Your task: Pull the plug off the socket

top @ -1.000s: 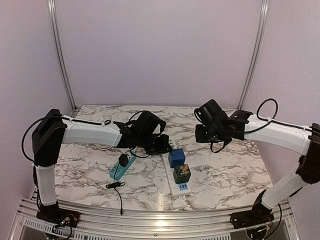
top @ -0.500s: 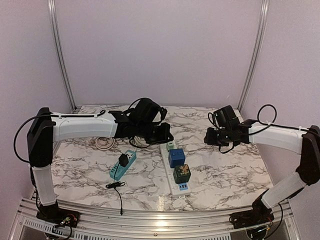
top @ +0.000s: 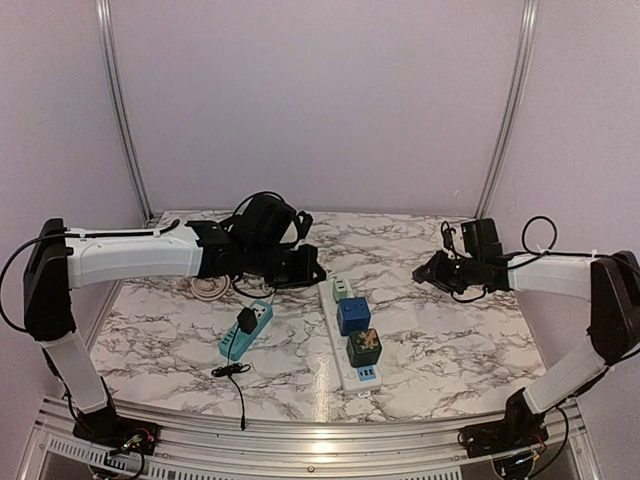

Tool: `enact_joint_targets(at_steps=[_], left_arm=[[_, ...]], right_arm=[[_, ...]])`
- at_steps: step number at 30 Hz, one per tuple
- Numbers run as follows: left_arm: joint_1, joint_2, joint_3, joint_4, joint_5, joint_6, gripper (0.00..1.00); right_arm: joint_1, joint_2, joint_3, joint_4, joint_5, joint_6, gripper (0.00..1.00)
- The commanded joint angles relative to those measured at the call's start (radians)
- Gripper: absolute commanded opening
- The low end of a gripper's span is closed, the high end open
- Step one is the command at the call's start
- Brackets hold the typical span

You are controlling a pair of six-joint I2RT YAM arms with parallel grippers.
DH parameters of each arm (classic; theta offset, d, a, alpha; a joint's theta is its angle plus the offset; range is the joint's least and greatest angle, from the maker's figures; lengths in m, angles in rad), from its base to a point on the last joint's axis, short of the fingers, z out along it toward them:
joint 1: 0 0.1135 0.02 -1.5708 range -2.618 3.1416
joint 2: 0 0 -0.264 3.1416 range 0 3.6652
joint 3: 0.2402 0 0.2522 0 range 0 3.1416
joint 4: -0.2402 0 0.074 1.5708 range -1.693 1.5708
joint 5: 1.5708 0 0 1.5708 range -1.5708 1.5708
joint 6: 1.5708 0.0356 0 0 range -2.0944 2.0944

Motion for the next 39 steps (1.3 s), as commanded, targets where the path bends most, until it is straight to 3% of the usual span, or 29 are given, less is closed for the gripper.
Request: enact_joint_targets(at_steps=[1,19,33,39], left_arm=[[0.009,-0.058,-0.043,-0.031,-0.015,0.011,0.0],[0.011,-0.12,-0.127,0.0,-0.028,0.018,0.0],[0.012,-0.104,-0.13,0.014,-0.031,0.007,0.0],[0.011,-0.096,-0.132,0.021,-0.029,0.0,0.0]], right_arm=[[-0.046,0.038,-0.013,0.113,-0.066,0.021,0.0],[-0.113,0.218,-0.05,0.197,-0.068,0.01,0.03],[-0.116,0.143,-0.084,0.105,0.003,-0.01,0.47],[-0.116,0.083,-0.083,0.025,0.052,-0.041,0.55]])
